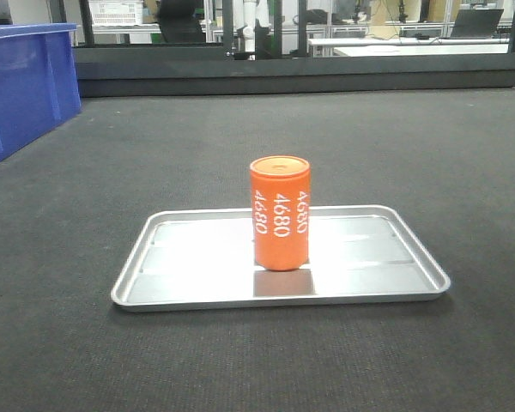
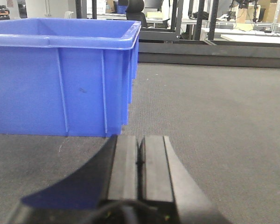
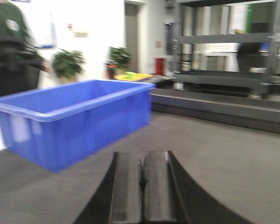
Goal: Grab orange capacitor from left shelf to right conveyor
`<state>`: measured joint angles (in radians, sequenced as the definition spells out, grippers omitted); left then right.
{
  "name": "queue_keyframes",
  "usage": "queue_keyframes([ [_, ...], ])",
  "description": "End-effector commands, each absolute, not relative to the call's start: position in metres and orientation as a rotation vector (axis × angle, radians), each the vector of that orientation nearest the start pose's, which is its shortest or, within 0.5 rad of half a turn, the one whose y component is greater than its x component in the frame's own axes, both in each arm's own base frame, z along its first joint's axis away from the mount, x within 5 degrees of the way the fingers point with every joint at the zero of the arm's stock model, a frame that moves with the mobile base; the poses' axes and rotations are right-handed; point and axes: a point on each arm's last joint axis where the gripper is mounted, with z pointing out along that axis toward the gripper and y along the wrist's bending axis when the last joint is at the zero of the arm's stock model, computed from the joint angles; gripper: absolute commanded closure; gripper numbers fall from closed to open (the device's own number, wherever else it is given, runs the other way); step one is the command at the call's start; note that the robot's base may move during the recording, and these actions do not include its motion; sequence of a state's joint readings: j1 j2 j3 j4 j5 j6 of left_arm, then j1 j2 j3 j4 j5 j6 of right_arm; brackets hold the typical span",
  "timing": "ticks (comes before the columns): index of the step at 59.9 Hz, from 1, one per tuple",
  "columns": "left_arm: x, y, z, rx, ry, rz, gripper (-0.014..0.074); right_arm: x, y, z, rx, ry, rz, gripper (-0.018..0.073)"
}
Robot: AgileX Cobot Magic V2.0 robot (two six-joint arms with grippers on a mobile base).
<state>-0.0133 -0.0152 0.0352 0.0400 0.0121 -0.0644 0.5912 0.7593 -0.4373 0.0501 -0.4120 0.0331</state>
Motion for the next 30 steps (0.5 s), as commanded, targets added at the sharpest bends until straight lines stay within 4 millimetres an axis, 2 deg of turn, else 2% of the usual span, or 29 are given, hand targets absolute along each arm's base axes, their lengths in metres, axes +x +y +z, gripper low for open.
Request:
queue_keyframes([
  [1,0.056,-0.001,0.202,-0.01,1.44,-0.042,0.0722,0.138,0.072,0.342,-0.253,1.275,0.463,0.0503],
  [7,0.056,-0.001,0.202,-0.01,1.44,-0.042,0.0722,0.146,0.047,0.341,-0.137,1.287,0.328,0.0503],
  [12,0.056,-0.001,0.202,-0.01,1.44,-0.042,0.0722,0.144,0.029,0.344,-0.061,1.287,0.229,0.0503],
  [20,0.056,-0.001,0.202,-0.01,1.44,-0.042,0.0722,0.125,0.008,0.348,0.012,1.291,0.111,0.0503],
  [30,0.056,-0.001,0.202,-0.01,1.44,-0.042,0.0722,0.093,-0.001,0.341,0.014,1.306,0.004,0.0503],
])
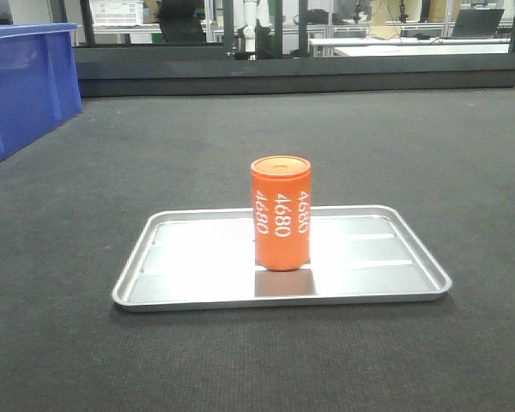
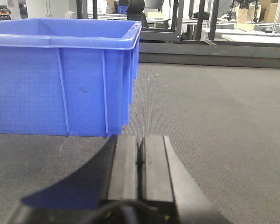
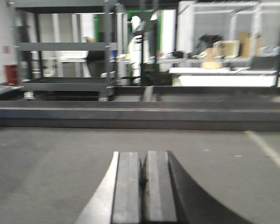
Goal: Grab orange capacitor from left shelf to right conveyor
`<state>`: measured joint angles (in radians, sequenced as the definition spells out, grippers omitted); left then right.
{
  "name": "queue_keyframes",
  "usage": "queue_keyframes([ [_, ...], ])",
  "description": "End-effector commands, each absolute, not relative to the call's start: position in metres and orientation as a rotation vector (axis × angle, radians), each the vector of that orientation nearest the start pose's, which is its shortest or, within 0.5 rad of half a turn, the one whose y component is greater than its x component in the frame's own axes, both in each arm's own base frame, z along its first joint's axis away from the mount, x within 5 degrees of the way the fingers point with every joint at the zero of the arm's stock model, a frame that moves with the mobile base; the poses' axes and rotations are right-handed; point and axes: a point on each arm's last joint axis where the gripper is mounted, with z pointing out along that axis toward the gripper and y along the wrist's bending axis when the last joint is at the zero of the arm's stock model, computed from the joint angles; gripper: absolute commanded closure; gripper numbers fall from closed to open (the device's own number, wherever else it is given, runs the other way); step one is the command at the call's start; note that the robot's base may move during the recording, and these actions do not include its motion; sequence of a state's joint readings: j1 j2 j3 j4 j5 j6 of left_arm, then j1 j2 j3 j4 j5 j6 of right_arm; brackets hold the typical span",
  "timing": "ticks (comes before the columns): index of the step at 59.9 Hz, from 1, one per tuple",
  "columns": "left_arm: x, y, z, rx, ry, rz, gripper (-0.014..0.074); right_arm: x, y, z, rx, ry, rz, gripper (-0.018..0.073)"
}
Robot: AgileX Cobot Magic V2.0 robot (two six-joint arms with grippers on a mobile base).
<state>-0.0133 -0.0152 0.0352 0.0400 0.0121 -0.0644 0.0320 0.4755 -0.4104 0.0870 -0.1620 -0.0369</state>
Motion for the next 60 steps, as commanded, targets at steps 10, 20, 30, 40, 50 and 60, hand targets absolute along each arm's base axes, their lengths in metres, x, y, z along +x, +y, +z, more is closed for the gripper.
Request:
queue_keyframes([
  [10,0.056,-0.001,0.202,-0.01,1.44,-0.042,0.0722,0.058,-0.002,0.317,0.025,1.243,-0.015,0.0503],
  [20,0.056,-0.001,0.202,-0.01,1.44,-0.042,0.0722,0.038,-0.003,0.279,0.042,1.185,-0.041,0.0503],
  [30,0.056,-0.001,0.202,-0.01,1.44,-0.042,0.0722,0.045,-0.004,0.248,0.064,1.244,-0.037,0.0503],
  [40,0.056,-0.001,0.202,-0.01,1.44,-0.042,0.0722,0.049,-0.004,0.235,0.066,1.28,-0.037,0.0503],
  [50,0.056,-0.001,0.202,-0.01,1.44,-0.042,0.0722,0.05,-0.004,0.229,0.065,1.333,-0.033,0.0503],
  [60,0.056,-0.001,0.202,-0.01,1.44,-0.042,0.0722,0.052,-0.004,0.221,0.135,1.341,0.055,0.0503],
])
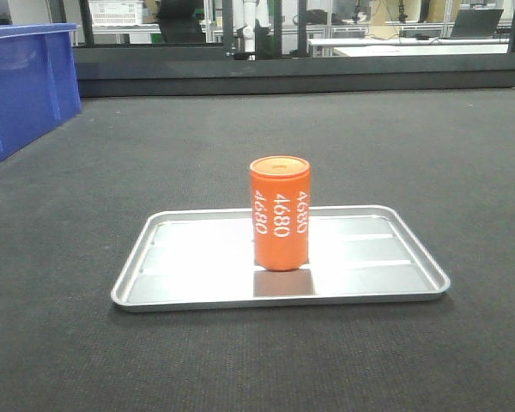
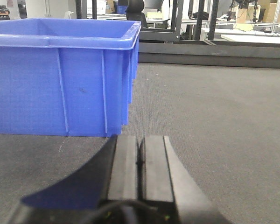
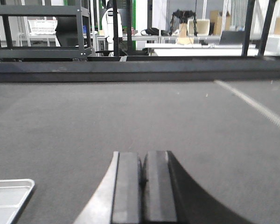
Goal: Grab orange capacitor from left shelf to right conveyor
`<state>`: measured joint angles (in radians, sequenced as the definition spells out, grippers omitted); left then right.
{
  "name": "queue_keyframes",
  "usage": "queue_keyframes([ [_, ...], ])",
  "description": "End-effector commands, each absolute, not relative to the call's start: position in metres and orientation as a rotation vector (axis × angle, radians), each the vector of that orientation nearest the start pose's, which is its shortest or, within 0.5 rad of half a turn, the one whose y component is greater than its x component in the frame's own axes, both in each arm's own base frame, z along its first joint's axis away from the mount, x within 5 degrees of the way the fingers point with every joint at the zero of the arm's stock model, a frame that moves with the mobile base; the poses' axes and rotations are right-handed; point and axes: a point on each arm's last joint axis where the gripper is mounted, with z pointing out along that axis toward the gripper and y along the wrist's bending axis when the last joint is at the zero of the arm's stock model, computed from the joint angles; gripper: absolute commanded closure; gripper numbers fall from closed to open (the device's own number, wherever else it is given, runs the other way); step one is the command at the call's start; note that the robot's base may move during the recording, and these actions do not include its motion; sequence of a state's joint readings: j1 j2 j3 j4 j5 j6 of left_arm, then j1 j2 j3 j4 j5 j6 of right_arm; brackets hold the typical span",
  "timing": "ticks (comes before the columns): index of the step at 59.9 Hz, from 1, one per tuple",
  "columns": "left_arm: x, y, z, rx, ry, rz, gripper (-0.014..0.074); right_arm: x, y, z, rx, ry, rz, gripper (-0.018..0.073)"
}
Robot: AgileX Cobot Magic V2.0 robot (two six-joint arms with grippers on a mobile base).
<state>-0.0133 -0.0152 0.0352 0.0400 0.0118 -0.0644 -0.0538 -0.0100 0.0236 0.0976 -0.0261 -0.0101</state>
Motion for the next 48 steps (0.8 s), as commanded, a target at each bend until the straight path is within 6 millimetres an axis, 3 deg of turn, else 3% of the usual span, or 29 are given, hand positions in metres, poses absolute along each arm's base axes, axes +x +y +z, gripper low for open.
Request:
queue_keyframes([
  [1,0.0563,-0.0011,0.2023,-0.01,1.44,-0.042,0.0722,0.0523,-0.0037,0.2207,0.135,1.35,0.058,0.0503],
  [18,0.0563,-0.0011,0.2023,-0.01,1.44,-0.042,0.0722,0.0501,-0.003,0.2291,0.096,1.258,0.03,0.0503],
  [48,0.0563,-0.0011,0.2023,-0.01,1.44,-0.042,0.0722,0.0506,-0.0028,0.2277,0.095,1.274,0.033,0.0503],
])
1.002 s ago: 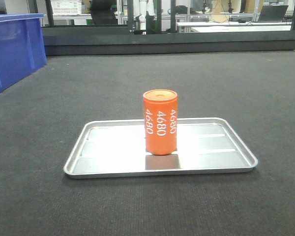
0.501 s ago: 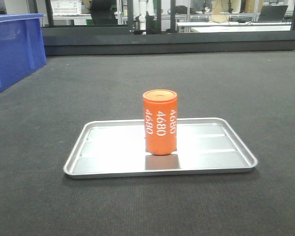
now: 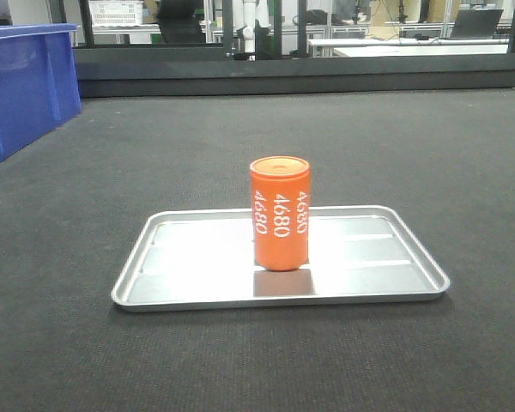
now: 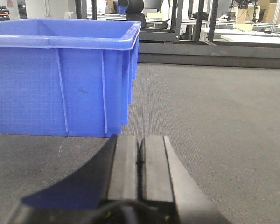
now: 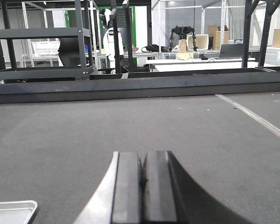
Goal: Grab orange capacitor from left shelf to right conveyor
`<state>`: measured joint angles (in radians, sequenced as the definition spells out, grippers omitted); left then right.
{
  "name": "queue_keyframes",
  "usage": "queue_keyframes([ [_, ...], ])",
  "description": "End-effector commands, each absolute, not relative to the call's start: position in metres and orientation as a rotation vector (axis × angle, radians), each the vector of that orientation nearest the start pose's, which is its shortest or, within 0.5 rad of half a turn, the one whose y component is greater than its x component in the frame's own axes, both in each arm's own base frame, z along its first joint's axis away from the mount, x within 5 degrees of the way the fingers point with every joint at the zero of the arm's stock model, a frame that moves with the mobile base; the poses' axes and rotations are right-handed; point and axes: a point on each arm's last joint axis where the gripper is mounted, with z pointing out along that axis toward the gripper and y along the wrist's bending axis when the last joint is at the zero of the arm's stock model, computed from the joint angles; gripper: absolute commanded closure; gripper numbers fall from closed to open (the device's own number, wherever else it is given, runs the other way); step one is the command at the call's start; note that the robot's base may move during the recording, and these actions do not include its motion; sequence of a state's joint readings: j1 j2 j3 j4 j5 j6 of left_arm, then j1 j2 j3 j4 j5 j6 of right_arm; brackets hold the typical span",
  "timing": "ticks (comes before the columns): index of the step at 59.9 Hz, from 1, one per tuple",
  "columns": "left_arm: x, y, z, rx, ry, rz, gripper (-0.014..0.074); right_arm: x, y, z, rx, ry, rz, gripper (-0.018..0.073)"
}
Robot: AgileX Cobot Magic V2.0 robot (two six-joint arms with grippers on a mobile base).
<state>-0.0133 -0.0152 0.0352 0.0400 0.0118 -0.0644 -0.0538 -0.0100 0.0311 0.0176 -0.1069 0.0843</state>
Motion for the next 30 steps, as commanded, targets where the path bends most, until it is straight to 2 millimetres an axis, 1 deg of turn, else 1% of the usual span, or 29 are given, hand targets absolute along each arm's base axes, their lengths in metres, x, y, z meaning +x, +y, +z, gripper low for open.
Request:
queue_keyframes([
  [1,0.0563,-0.0011,0.2023,-0.01,1.44,-0.042,0.0722,0.0506,-0.0028,0.2275,0.095,1.276,0.033,0.0503],
  [30,0.0563,-0.0011,0.2023,-0.01,1.44,-0.042,0.0722,0.0517,-0.0029,0.2235,0.098,1.321,0.033,0.0503],
])
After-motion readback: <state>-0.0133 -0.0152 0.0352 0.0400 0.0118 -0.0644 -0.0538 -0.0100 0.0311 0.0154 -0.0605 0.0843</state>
